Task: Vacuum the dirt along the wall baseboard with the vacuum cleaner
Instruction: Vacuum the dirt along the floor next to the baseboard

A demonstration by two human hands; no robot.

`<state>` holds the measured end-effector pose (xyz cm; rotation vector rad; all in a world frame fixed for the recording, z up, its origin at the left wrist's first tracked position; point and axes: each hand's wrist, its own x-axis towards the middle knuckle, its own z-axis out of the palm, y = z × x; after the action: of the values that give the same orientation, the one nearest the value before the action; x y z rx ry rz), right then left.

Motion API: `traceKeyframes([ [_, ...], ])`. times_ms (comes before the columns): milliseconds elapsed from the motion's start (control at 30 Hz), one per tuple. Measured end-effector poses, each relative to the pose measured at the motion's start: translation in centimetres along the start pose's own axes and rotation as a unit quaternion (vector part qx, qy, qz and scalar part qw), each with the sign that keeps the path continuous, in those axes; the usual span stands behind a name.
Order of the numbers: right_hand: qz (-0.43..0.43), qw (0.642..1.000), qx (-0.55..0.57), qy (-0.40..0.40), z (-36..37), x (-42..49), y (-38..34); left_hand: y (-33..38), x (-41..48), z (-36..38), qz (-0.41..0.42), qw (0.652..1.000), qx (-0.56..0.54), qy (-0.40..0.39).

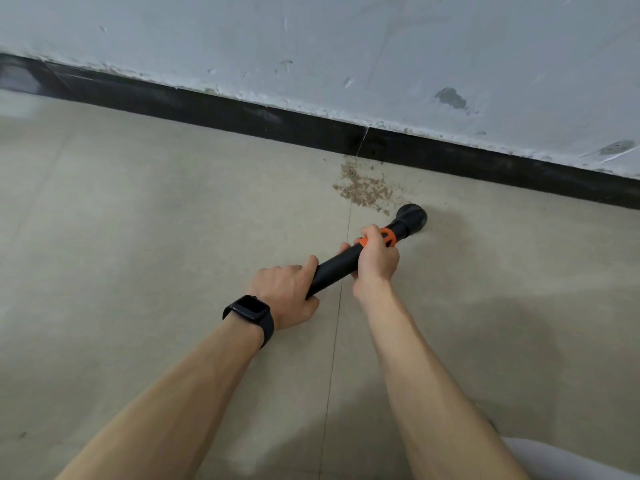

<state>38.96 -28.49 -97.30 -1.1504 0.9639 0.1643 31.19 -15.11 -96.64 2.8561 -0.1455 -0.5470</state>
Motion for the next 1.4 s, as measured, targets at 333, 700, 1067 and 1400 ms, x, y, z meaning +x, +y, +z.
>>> traceKeyframes([
  [333, 0.012, 0.997, -0.052, -0.061, 3.7, -1.9, 3.2, -4.4, -2.6, 0.1, -0.054, 0.998, -0.012, 0.022],
  [700, 0.007, 0.991, -0.088, -0.104, 6.0, -3.3, 5.1, -6.6, -4.5, 0.8, -0.101, 0.993, -0.040, 0.040],
  [1067, 0.026, 0.974, -0.112, -0.193, 6.1, -3.4, 6.1, -5.7, -6.7, 2.2, -0.148, 0.988, -0.028, 0.034],
  [1400, 0.032, 0.967, -0.119, -0.222, 5.3, -2.3, 3.6, -3.2, -5.1, 0.6, -0.143, 0.990, 0.016, 0.012],
])
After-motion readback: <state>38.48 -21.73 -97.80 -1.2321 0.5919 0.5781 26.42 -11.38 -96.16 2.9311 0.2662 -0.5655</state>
